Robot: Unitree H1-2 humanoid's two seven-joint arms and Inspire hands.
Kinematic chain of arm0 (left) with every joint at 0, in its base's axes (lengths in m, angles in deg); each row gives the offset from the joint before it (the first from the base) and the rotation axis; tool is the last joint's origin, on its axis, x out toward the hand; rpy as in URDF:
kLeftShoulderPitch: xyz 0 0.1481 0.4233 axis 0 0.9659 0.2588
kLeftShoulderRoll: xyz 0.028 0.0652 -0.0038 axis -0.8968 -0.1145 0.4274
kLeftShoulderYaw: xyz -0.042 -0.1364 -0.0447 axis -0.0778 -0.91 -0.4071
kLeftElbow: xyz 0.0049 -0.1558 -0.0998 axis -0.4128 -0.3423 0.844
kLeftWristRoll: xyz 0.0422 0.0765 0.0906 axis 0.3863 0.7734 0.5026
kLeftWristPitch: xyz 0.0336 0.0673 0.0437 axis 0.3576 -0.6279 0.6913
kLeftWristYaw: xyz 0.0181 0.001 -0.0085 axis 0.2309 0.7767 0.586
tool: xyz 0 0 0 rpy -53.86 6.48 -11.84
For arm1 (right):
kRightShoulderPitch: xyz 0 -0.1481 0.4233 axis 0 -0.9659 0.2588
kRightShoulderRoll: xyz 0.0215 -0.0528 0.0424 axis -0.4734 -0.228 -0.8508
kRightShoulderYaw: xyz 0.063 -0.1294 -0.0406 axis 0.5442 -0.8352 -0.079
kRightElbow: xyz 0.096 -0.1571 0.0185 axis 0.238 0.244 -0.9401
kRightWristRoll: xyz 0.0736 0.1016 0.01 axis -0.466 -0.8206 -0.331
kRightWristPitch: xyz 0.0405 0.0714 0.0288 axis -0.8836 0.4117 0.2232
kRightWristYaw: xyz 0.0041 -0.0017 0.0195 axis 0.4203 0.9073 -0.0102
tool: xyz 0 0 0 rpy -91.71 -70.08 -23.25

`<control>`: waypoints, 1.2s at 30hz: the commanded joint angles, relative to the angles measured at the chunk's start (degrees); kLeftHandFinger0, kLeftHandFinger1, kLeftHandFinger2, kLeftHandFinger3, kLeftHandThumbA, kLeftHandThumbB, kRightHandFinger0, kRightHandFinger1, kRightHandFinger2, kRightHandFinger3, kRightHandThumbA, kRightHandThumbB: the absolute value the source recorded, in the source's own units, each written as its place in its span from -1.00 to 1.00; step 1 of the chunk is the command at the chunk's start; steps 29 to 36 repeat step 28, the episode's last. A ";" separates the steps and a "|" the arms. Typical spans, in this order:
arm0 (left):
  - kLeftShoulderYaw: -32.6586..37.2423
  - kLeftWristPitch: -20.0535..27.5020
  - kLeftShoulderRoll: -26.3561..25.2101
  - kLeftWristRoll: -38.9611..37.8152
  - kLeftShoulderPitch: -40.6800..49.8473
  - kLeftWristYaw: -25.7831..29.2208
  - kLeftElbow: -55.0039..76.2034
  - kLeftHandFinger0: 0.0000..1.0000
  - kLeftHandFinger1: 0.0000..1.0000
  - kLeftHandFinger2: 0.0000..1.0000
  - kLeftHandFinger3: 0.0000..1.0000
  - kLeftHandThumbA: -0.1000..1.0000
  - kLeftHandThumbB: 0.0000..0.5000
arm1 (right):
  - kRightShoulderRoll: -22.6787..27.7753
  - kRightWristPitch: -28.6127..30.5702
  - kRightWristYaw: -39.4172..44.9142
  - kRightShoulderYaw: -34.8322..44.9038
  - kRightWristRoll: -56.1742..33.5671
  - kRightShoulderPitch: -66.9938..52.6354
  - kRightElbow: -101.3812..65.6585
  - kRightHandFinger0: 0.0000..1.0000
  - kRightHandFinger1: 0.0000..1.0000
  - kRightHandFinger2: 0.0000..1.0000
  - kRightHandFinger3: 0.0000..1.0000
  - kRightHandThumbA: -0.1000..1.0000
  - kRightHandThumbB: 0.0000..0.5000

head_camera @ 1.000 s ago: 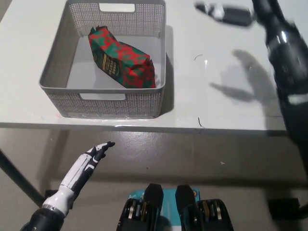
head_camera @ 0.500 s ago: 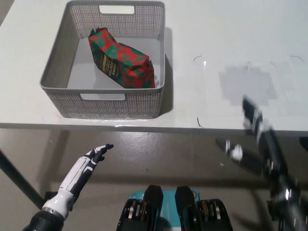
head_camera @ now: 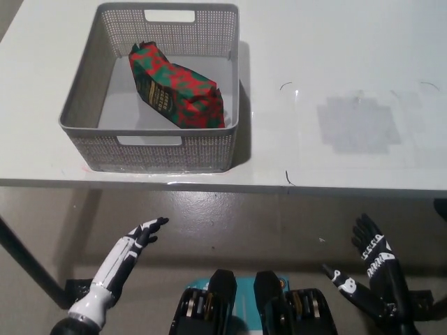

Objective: Use the right hand to pick up a bag of coffee beans on the right hand side and place it into a container on the left hand side

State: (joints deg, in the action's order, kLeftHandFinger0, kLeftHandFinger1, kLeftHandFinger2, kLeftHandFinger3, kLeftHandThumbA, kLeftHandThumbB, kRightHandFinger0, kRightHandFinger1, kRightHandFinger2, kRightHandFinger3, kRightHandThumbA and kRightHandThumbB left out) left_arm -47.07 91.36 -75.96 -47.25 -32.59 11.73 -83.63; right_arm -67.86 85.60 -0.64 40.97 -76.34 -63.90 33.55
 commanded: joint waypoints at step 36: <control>-1.14 5.59 2.28 -3.94 1.89 0.43 3.95 1.00 1.00 1.00 1.00 1.00 -0.17 | 1.23 10.88 3.41 -2.93 -0.81 3.15 4.64 1.00 1.00 1.00 1.00 1.00 -0.41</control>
